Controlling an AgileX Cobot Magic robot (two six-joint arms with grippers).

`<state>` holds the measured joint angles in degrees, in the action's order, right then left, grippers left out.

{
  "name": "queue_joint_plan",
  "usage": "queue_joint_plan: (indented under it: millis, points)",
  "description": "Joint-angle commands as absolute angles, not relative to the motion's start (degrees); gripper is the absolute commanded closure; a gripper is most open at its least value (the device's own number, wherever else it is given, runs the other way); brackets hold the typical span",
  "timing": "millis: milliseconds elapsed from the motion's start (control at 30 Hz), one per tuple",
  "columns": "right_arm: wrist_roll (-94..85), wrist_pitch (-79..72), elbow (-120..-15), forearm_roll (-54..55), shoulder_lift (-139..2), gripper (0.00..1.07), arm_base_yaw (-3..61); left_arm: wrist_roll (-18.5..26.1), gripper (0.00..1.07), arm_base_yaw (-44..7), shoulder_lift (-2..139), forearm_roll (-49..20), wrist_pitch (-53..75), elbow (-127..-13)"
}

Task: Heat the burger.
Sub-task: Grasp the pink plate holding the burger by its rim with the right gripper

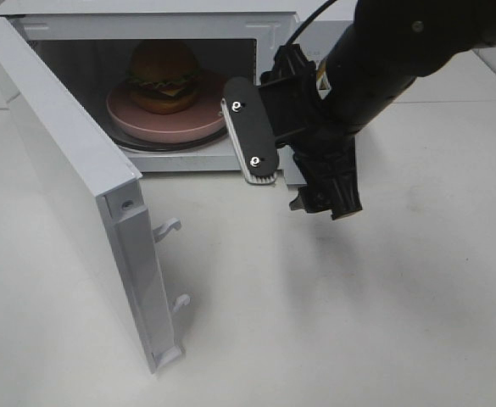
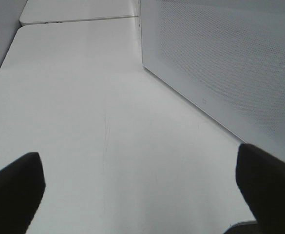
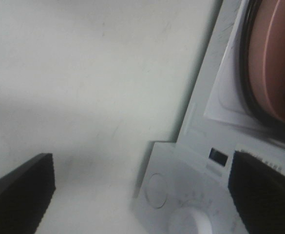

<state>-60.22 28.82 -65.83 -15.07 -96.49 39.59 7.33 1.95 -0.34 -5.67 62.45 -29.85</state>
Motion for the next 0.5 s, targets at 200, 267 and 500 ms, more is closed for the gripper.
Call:
queue_joint_plan:
  millis: [200, 267, 500]
  points:
    - [-61.5, 24.6, -69.2, -15.7, -99.4, 0.16, 40.2, 7.3, 0.07, 1.9, -0.6, -5.7, 61.6, -29.7]
    - [-62.5, 23.5, -70.8, -15.8, -100.5, 0.17, 40.2, 7.3, 0.07, 1.9, -0.6, -5.7, 61.6, -29.7]
    - [-62.7, 23.1, -74.7, -15.9, -104.3, 0.19, 40.0, 7.3, 0.07, 1.9, -0.6, -5.7, 61.6, -29.7]
